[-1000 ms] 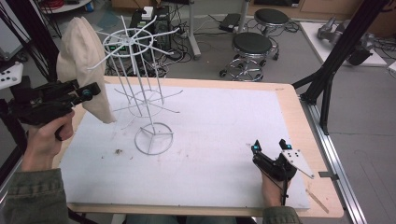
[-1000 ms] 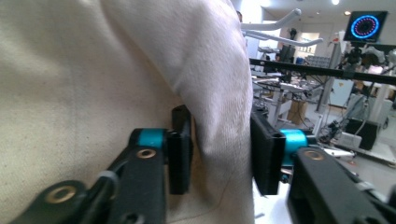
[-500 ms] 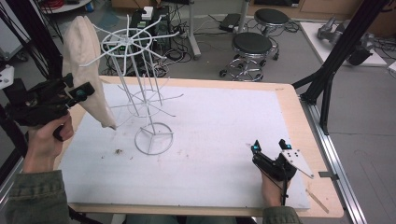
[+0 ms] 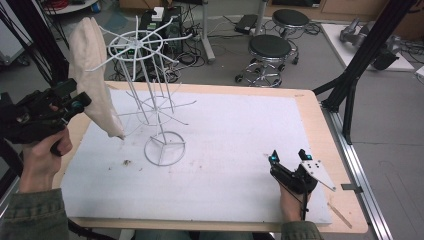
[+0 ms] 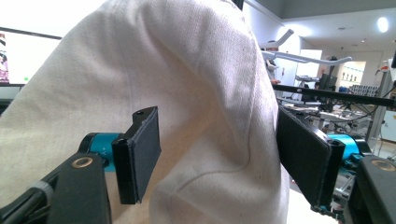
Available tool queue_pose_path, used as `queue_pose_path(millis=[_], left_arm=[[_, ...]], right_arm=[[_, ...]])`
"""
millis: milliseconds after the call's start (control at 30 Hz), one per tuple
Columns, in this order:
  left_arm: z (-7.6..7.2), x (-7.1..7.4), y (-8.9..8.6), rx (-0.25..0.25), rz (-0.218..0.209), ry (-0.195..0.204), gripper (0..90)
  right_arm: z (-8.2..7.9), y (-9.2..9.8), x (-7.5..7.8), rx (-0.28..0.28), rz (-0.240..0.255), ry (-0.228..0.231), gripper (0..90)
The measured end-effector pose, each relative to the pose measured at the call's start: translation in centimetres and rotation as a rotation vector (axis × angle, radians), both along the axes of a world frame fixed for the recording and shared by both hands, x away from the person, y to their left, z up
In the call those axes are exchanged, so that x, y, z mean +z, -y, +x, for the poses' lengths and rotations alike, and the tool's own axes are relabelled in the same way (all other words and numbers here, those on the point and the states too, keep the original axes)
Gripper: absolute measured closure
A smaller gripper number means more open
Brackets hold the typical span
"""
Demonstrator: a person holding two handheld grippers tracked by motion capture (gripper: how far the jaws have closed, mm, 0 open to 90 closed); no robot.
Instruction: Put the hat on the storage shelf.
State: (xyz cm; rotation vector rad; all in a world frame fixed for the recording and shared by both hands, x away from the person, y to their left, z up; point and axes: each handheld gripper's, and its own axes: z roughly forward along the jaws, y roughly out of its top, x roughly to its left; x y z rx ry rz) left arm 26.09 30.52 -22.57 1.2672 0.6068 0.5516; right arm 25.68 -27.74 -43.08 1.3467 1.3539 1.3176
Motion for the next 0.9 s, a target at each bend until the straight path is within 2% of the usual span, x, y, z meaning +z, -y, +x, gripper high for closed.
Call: queue_pose_path(millis=[167, 367, 467, 633, 700, 900], left_arm=[[-0.7, -0.7, -0.9, 0.021, -0.020, 0.006, 31.8], [-1.7, -1.9, -2.0, 0.035, -0.020, 0.014, 31.5], [-2.0, -2.6, -2.4, 0.050, -0.024, 0.013, 31.3], [-2.4, -4.0, -2.7, 0.093, -0.030, 0.026, 31.1], [-2.6, -4.6, -2.8, 0.111, -0.022, 0.037, 31.1], [-2.8, -6.4, -2.8, 0.150, 0.004, 0.009, 30.5]], right_arm=[[0.0, 0.0, 0.0, 0.001, 0.000, -0.001, 7.0], [0.0, 0.0, 0.0, 0.000, -0.001, 0.003, 7.0], [0.0, 0.0, 0.0, 0.001, -0.018, 0.008, 7.0], [-0.1, -0.1, 0.0, 0.000, -0.013, 0.005, 7.0], [-0.1, -0.1, 0.0, -0.001, -0.013, 0.006, 7.0], [-0.1, -0.1, 0.0, 0.000, -0.021, 0.010, 7.0]])
